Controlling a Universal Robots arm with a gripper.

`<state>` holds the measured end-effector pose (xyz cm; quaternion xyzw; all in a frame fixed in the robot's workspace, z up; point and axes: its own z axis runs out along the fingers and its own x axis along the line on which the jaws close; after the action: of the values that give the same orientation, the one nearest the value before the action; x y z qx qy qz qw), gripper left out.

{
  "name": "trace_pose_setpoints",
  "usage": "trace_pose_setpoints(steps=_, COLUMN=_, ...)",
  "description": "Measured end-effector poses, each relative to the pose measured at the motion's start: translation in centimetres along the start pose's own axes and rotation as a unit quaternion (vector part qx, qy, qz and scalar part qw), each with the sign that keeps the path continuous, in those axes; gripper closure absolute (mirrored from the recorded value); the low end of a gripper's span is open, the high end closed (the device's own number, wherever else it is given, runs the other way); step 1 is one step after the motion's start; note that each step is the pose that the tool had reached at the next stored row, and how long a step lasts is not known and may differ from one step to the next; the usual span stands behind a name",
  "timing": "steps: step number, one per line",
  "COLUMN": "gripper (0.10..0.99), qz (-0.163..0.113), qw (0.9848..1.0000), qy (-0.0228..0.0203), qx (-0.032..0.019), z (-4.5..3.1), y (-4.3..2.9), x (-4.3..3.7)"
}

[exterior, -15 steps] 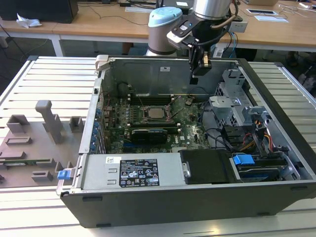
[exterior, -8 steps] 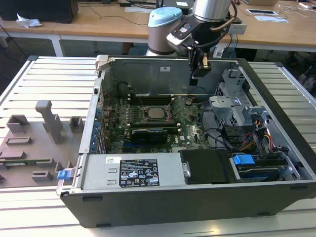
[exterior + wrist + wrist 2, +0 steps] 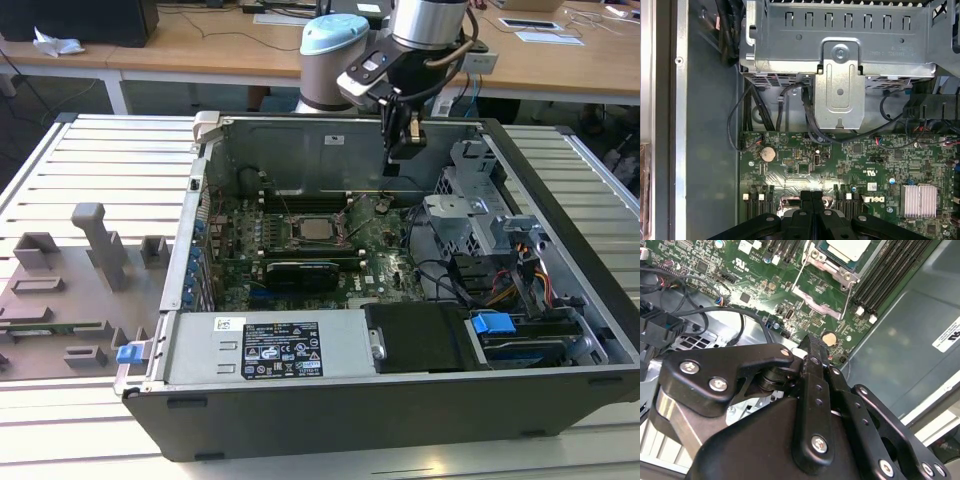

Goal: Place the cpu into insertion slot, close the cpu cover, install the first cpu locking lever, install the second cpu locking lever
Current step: 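Close the cpu cover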

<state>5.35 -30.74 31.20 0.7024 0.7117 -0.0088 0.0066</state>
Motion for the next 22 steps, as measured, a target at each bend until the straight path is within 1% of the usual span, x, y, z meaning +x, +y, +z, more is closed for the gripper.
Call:
trace_pose_setpoints(steps=13, gripper=0.98, qz=0.0, qw=1.0, qy=-0.0001, qx=0.0, z=0.87, y=0.0, x=0.02)
trace_pose_setpoints(steps=22, gripper=0.98, qz=0.0, qw=1.0, qy=0.0, qx=0.0, z=1.25, y=0.01, x=0.03)
